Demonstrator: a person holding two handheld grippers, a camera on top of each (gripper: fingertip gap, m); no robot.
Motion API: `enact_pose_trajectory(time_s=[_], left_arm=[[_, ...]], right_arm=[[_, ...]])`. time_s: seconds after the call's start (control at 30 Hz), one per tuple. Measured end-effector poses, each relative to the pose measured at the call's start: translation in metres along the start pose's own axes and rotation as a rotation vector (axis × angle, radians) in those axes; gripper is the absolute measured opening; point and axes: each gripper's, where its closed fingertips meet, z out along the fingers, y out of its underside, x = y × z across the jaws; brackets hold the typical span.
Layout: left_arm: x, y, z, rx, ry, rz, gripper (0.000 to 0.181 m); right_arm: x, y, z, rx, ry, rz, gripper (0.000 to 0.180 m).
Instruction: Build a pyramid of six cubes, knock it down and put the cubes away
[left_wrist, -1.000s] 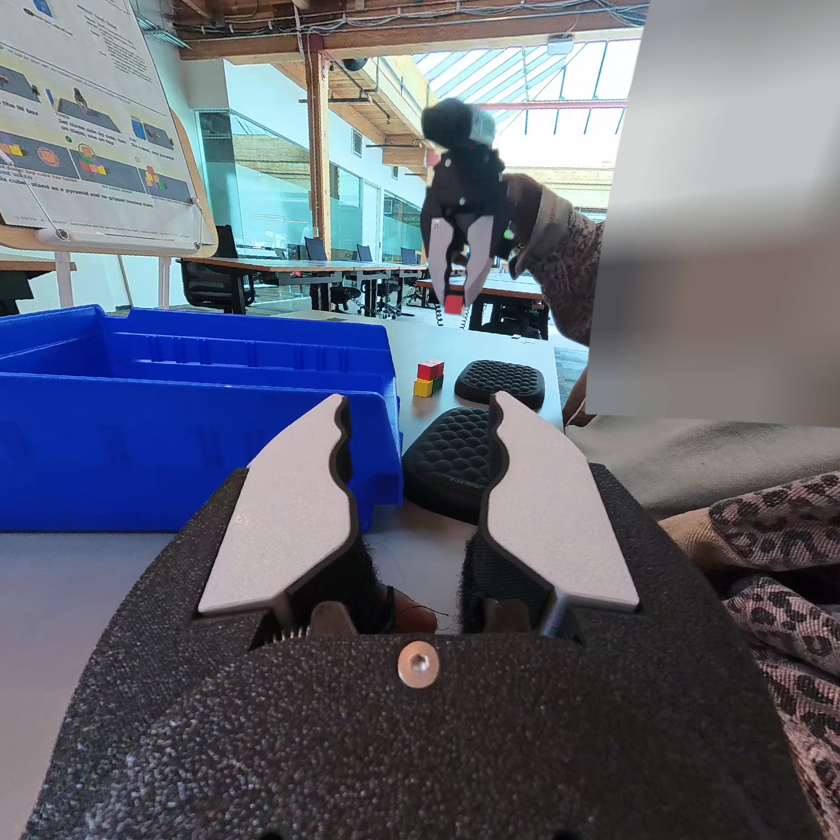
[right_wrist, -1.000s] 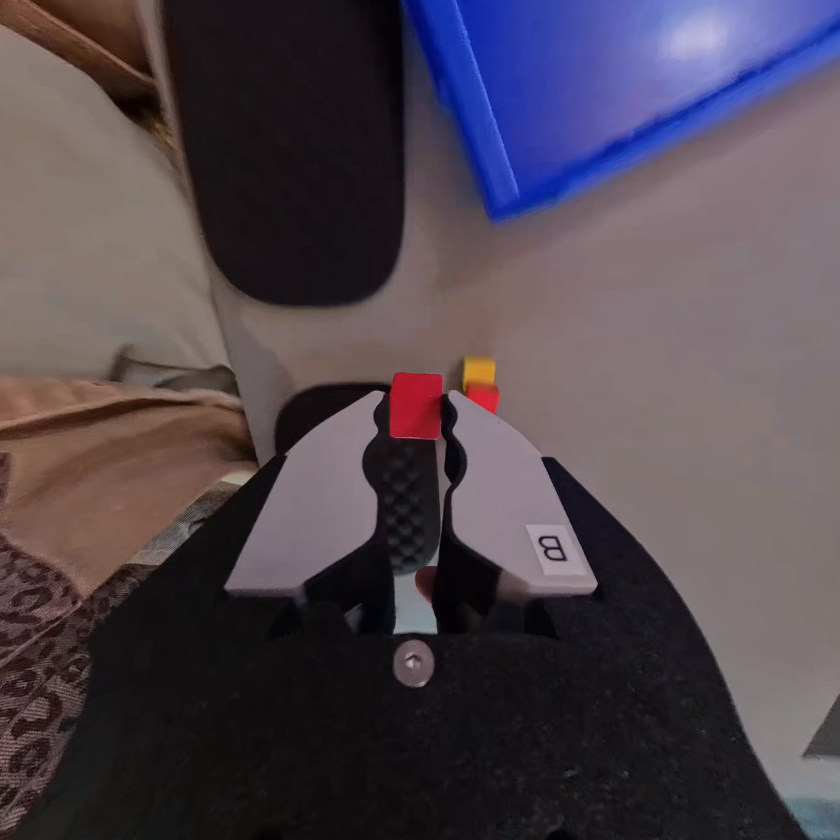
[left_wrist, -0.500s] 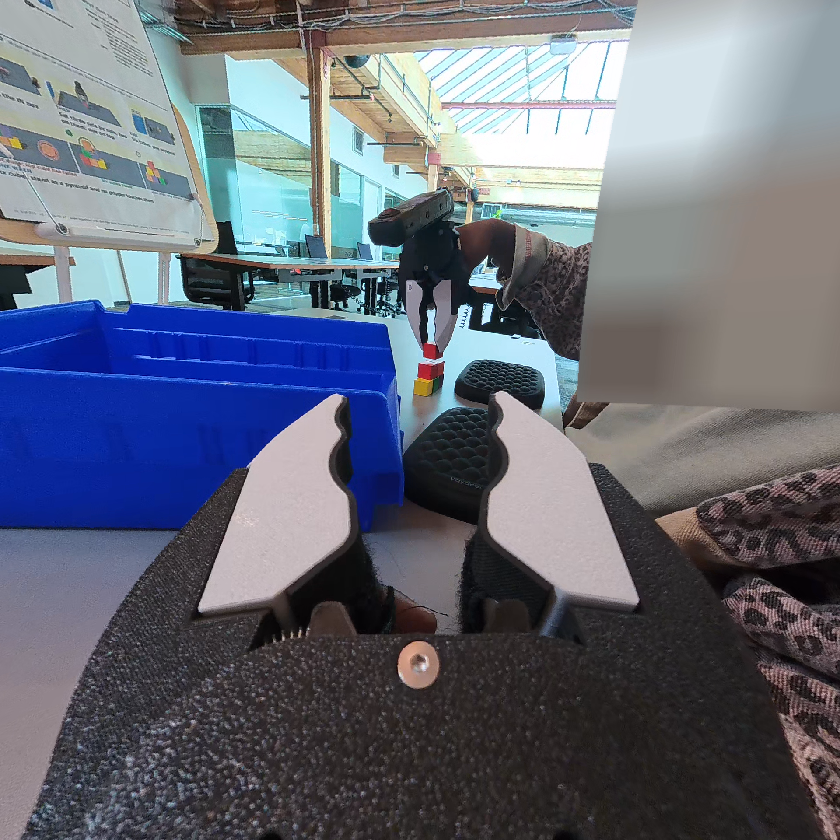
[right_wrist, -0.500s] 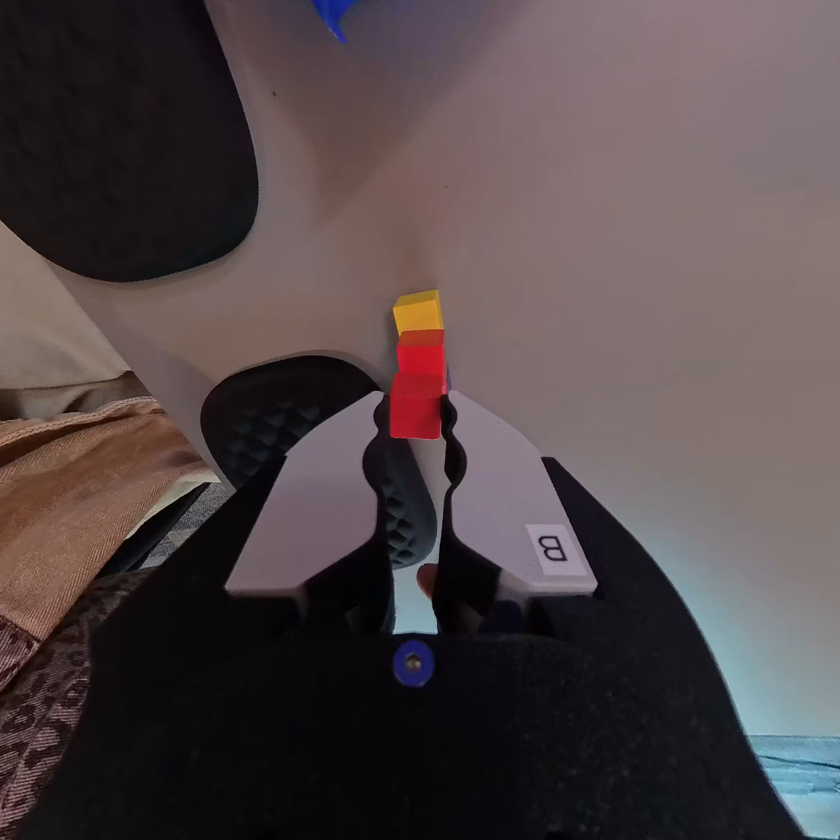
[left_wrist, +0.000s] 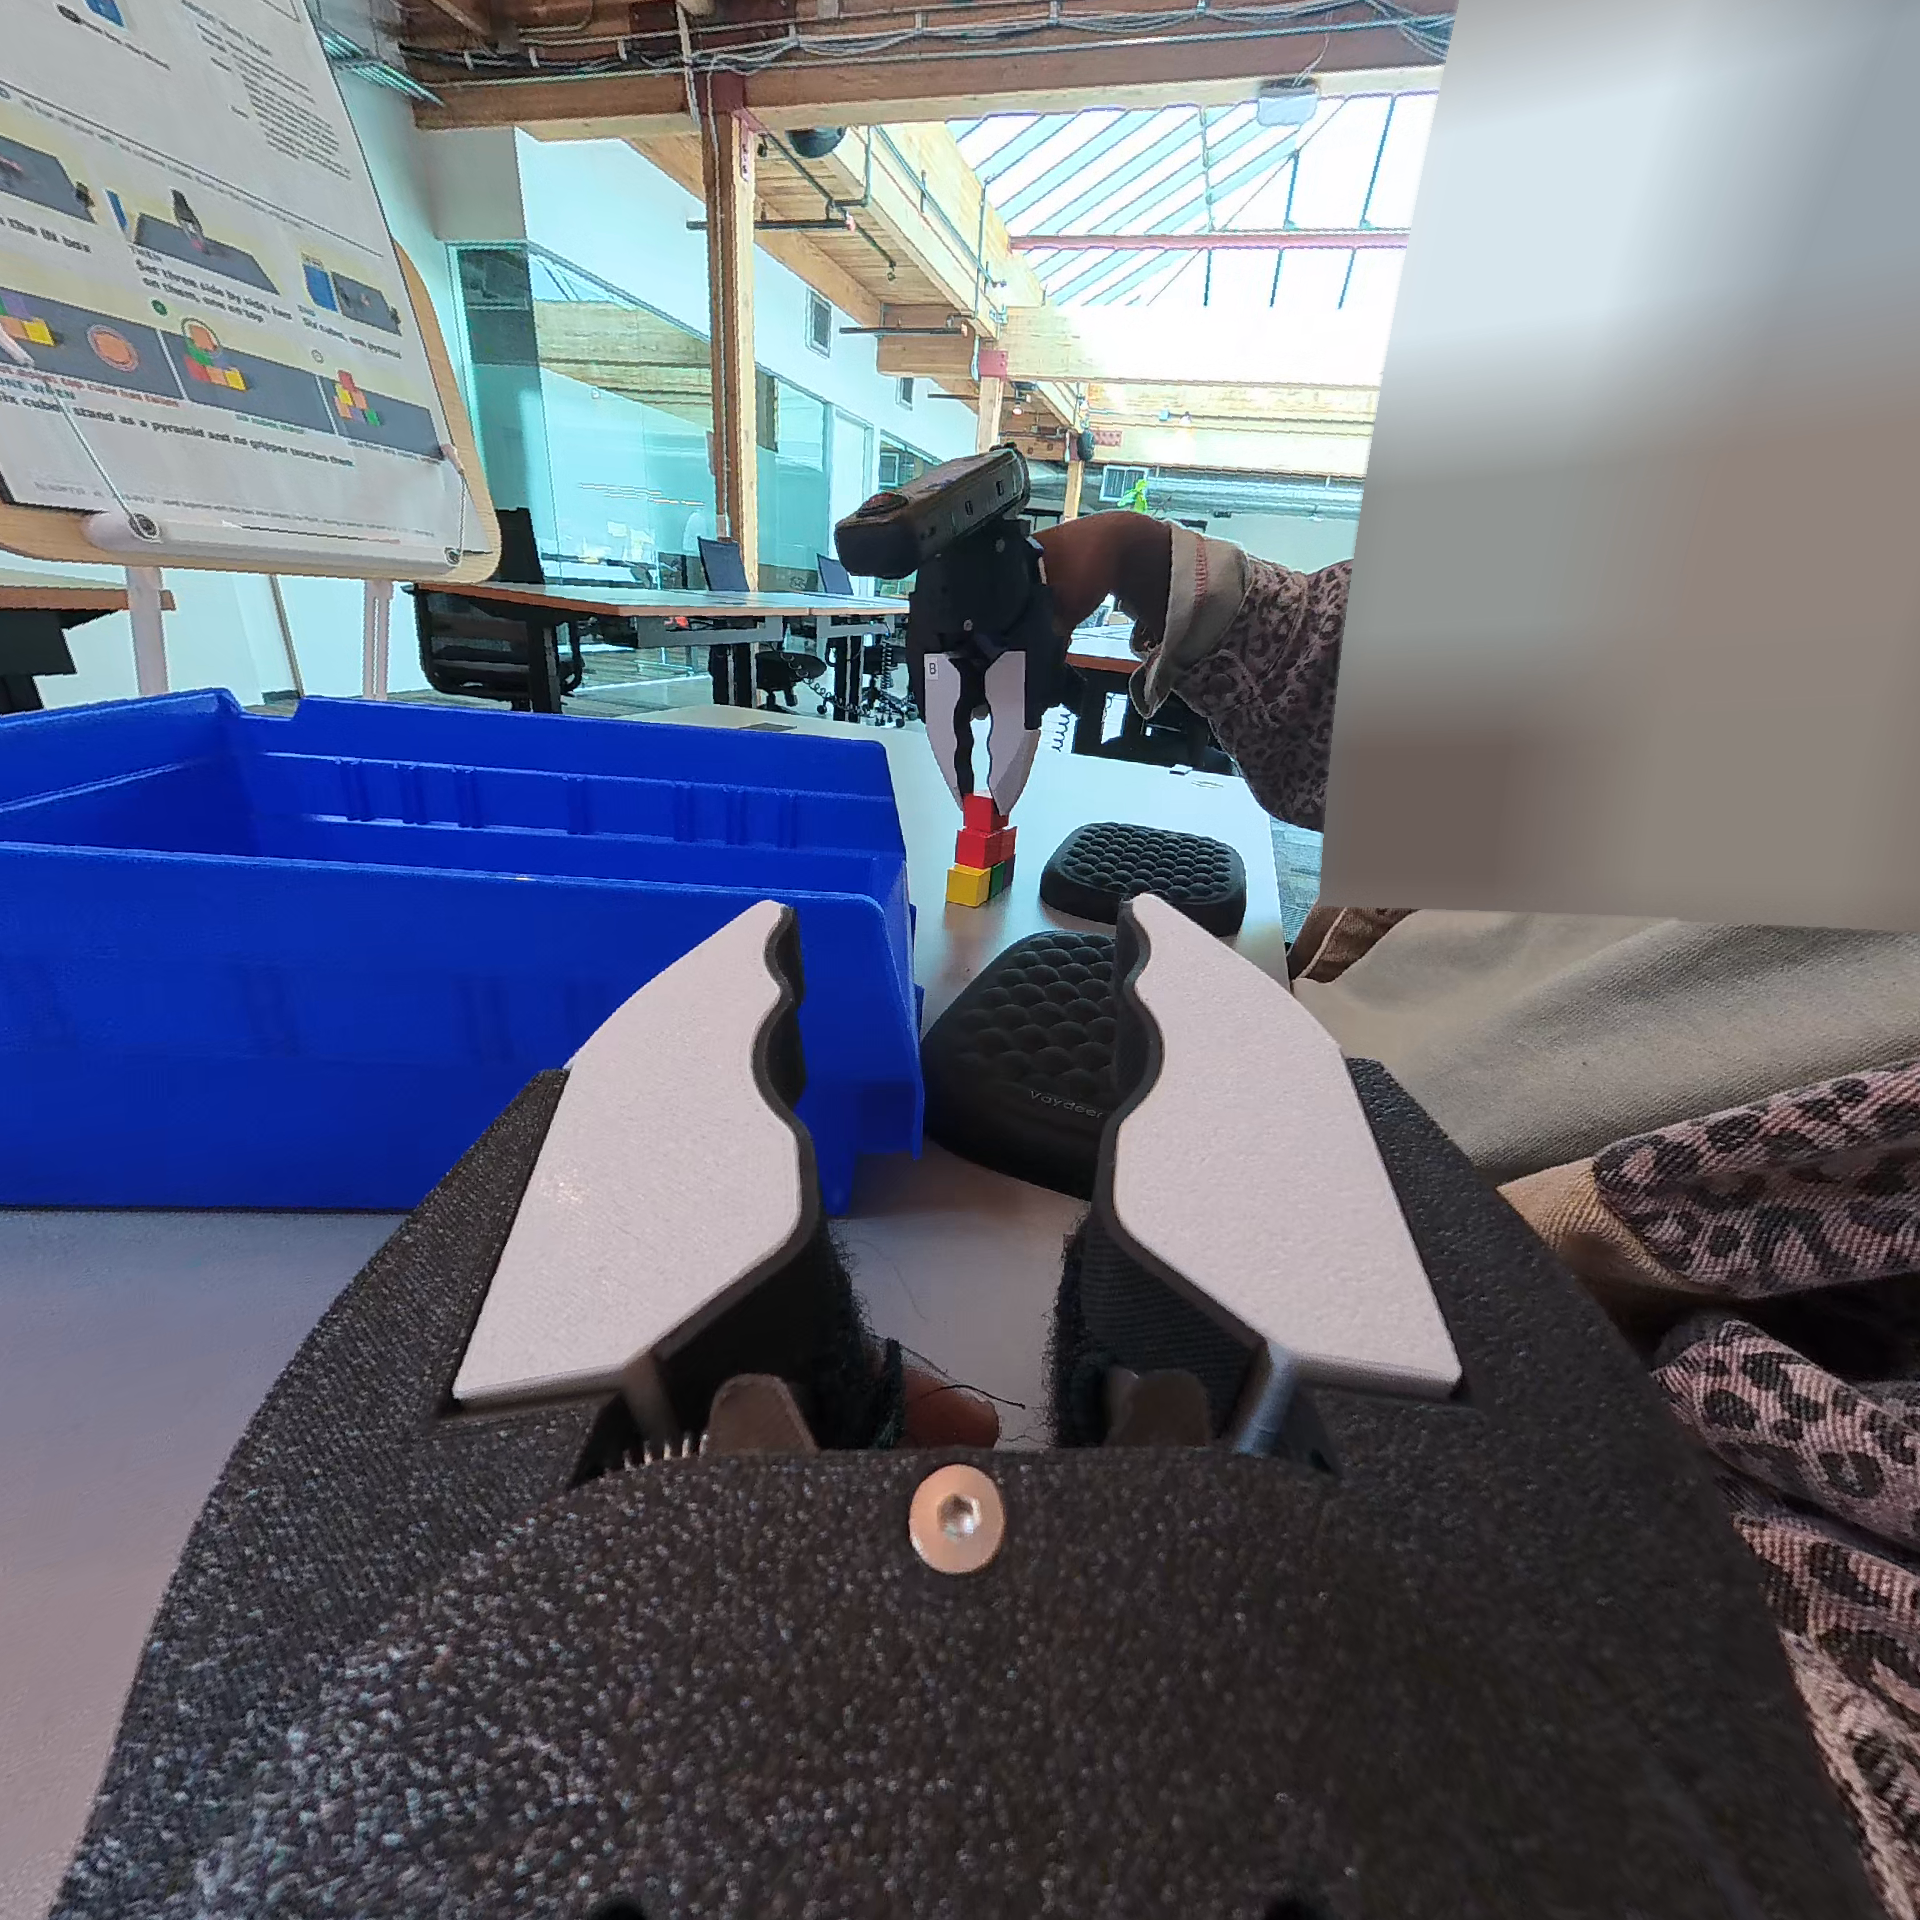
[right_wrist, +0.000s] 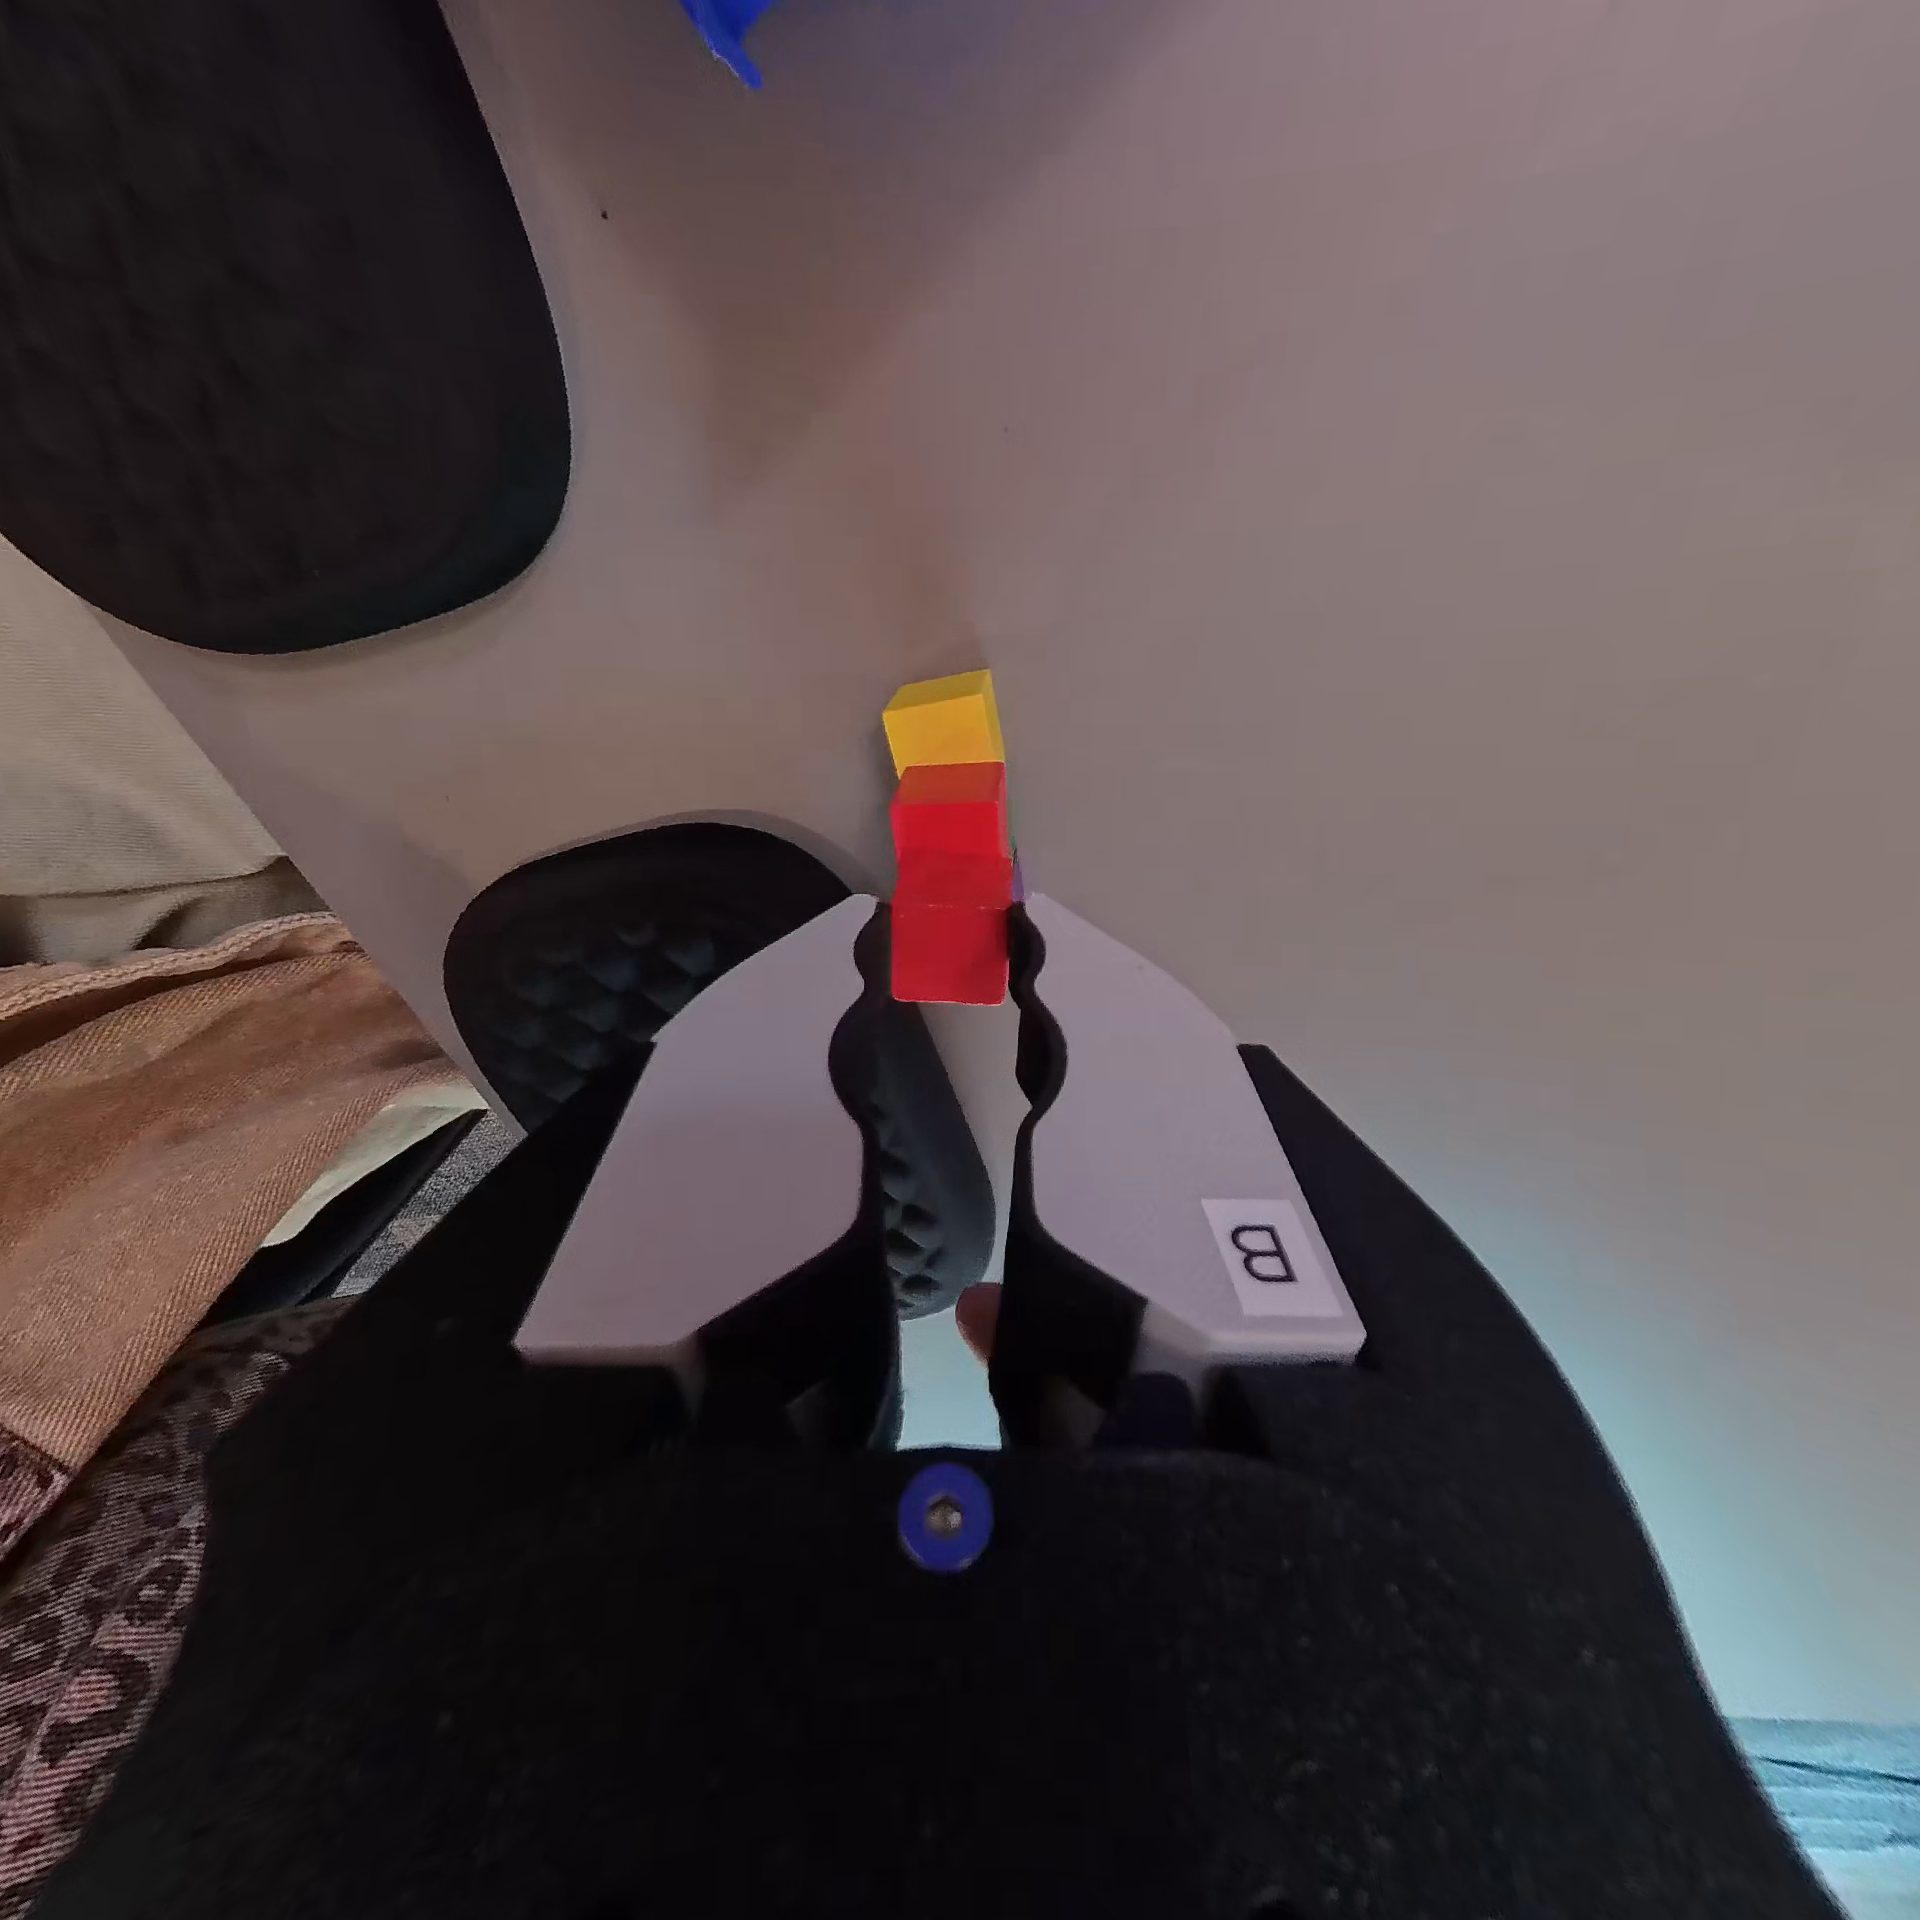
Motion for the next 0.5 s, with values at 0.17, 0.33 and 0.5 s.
enact_pose_trajectory(time_s=[0.17,0.33,0.5], left_arm=[[0.000,0.000,0.000,-0.001,0.000,-0.001,0.058],[0.000,0.000,0.000,0.000,0.000,-0.002,0.058],[0.000,0.000,0.000,-0.004,-0.002,-0.001,0.058]], right_arm=[[0.000,0.000,-0.001,0.008,0.003,-0.001,0.022],[0.000,-0.005,-0.005,0.072,0.004,-0.003,0.026],[-0.002,-0.015,-0.018,0.231,0.047,-0.005,0.044]])
